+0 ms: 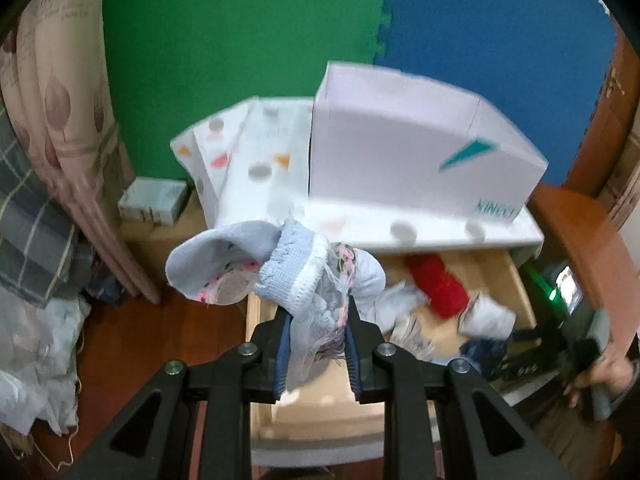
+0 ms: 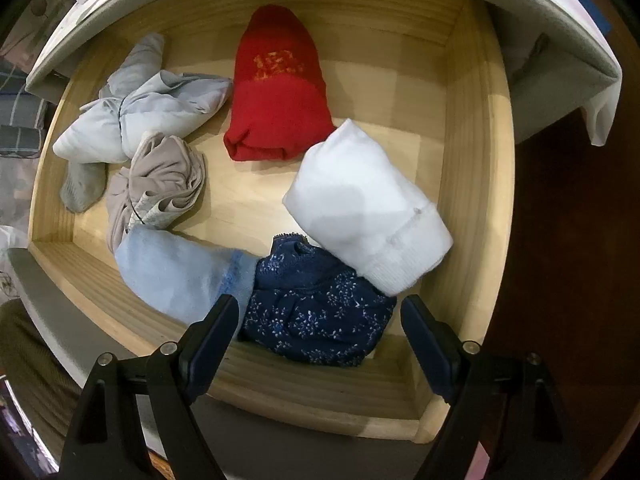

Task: Take underwear out of drawer
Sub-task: 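Carry the light blue floral underwear with the left gripper over the white box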

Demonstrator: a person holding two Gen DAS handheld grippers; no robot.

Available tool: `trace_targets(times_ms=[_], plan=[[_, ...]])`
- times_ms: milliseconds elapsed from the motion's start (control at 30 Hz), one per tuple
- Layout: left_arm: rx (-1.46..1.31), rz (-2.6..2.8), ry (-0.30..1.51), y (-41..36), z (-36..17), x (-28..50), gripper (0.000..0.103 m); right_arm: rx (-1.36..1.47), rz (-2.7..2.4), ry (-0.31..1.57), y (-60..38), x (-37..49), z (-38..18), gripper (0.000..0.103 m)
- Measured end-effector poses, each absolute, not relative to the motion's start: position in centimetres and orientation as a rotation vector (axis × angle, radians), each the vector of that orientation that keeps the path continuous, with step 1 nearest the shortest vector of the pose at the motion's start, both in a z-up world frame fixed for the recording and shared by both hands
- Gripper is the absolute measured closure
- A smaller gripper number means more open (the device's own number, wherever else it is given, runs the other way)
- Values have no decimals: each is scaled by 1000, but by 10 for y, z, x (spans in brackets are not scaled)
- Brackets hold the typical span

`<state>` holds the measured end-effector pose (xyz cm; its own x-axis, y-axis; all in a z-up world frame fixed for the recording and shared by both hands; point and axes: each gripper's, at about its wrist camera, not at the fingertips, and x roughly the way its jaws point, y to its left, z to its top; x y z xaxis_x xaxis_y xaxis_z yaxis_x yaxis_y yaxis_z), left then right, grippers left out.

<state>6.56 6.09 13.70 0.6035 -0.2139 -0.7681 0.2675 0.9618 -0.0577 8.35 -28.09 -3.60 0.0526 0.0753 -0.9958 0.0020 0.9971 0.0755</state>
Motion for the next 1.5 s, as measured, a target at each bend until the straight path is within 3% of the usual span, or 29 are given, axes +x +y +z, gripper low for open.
trace_targets(times_ms=[300,567,1167,1500], plan=[[124,-310,728,42,223,117,80,36,52,1516,-280,83,-35,19],[152,-378,732,-1,246,175,80,31,53,1523,-275,81,-38,19],[250,-331,1001,-68,150,256,80,25,83,1518,-262,79,-39,18],[187,-290,1041,-55,146,243,80,16,89,1523,-264,82,-40,18]])
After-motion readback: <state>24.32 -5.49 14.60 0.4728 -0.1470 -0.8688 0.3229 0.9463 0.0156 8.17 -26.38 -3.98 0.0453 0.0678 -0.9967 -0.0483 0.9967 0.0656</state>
